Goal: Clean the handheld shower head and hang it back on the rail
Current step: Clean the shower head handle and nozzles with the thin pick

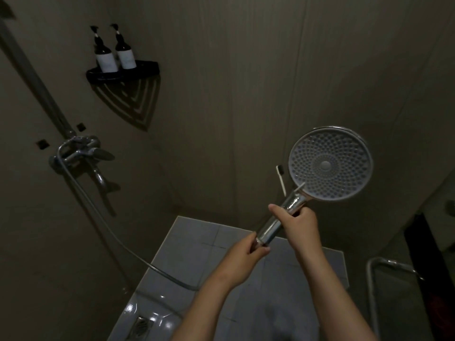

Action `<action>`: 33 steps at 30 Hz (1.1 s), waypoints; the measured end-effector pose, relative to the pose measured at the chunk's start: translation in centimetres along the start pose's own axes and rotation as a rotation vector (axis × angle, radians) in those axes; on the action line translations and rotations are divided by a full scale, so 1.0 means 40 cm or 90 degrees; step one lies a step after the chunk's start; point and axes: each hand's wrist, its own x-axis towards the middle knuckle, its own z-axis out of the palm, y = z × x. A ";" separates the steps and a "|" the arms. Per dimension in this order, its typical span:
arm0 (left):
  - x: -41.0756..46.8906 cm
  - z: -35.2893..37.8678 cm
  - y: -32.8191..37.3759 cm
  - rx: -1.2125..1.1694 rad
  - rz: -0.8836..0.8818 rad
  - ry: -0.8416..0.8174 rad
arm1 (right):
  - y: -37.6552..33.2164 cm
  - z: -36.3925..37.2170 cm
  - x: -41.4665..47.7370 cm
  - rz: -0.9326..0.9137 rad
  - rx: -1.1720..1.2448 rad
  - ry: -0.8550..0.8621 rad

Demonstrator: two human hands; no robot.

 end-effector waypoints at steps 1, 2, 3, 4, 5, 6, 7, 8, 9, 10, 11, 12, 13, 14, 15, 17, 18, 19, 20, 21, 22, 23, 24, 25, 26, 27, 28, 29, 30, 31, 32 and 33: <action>0.001 0.001 0.003 0.009 -0.005 0.001 | -0.003 0.001 -0.002 -0.005 -0.005 -0.003; 0.001 0.001 0.008 0.015 -0.018 -0.005 | -0.005 0.001 -0.003 -0.010 -0.011 -0.004; 0.002 -0.001 0.010 0.013 -0.038 -0.021 | -0.006 0.001 -0.003 -0.013 -0.022 -0.001; 0.001 -0.002 0.011 0.002 -0.055 -0.046 | -0.007 0.000 -0.002 -0.014 -0.034 0.003; 0.000 -0.003 0.012 -0.016 -0.066 -0.074 | -0.007 -0.001 0.000 -0.014 -0.042 0.007; -0.002 -0.004 0.014 -0.025 -0.072 -0.092 | -0.007 -0.003 0.001 -0.014 -0.043 0.007; -0.004 -0.005 0.014 -0.019 -0.068 -0.099 | -0.008 -0.005 0.002 -0.012 -0.038 0.006; -0.004 -0.007 0.015 -0.003 -0.056 -0.096 | -0.010 -0.007 0.004 -0.012 -0.033 0.004; -0.005 -0.009 0.019 0.011 -0.042 -0.091 | -0.012 -0.010 0.006 -0.015 -0.031 0.006; -0.004 -0.009 0.024 0.011 -0.028 -0.084 | -0.014 -0.013 0.008 -0.019 -0.031 0.009; -0.002 -0.008 0.026 0.000 -0.014 -0.080 | -0.016 -0.016 0.010 -0.022 -0.030 0.013; 0.000 -0.007 0.028 -0.015 0.001 -0.079 | -0.017 -0.020 0.013 -0.021 -0.030 0.015; 0.003 -0.007 0.030 -0.028 0.014 -0.080 | -0.018 -0.024 0.015 -0.020 -0.032 0.018; 0.005 -0.006 0.029 -0.040 0.021 -0.082 | -0.019 -0.027 0.016 -0.020 -0.035 0.021; 0.008 -0.006 0.028 -0.054 0.026 -0.083 | -0.018 -0.030 0.018 -0.020 -0.039 0.023; 0.013 -0.007 0.027 -0.074 0.035 -0.074 | -0.018 -0.033 0.020 -0.019 -0.040 0.028; 0.014 -0.006 0.028 -0.080 0.041 -0.064 | -0.018 -0.033 0.022 -0.021 -0.038 0.031; 0.015 -0.005 0.027 -0.088 0.044 -0.053 | -0.018 -0.032 0.024 -0.023 -0.039 0.034; 0.015 -0.004 0.026 -0.094 0.046 -0.039 | -0.017 -0.031 0.026 -0.025 -0.042 0.036; 0.014 -0.001 0.025 -0.099 0.047 -0.026 | -0.017 -0.030 0.026 -0.026 -0.046 0.038; 0.013 0.002 0.024 -0.103 0.048 -0.015 | -0.018 -0.028 0.027 -0.026 -0.048 0.038; 0.014 0.005 0.021 -0.106 0.049 -0.006 | -0.019 -0.026 0.026 -0.027 -0.048 0.035; 0.014 0.007 0.020 -0.104 0.048 0.000 | -0.019 -0.023 0.024 -0.029 -0.048 0.033; 0.014 0.008 0.018 -0.099 0.046 0.005 | -0.020 -0.021 0.022 -0.032 -0.048 0.033; 0.014 0.009 0.017 -0.091 0.044 0.009 | -0.022 -0.018 0.019 -0.034 -0.049 0.036; 0.015 0.010 0.015 -0.081 0.044 0.012 | -0.023 -0.016 0.016 -0.035 -0.053 0.040; 0.014 0.009 0.016 -0.068 0.043 0.014 | -0.025 -0.014 0.013 -0.035 -0.057 0.045; 0.013 0.009 0.019 -0.059 0.037 0.012 | -0.025 -0.014 0.011 -0.035 -0.060 0.049; 0.012 0.008 0.023 -0.060 0.025 0.004 | -0.026 -0.014 0.009 -0.035 -0.063 0.053; 0.011 0.007 0.028 -0.077 0.010 -0.008 | -0.028 -0.015 0.007 -0.037 -0.066 0.057; 0.009 0.006 0.031 -0.105 -0.003 -0.024 | -0.030 -0.016 0.005 -0.038 -0.069 0.062; 0.007 0.004 0.034 -0.133 -0.009 -0.036 | -0.030 -0.019 0.005 -0.041 -0.070 0.066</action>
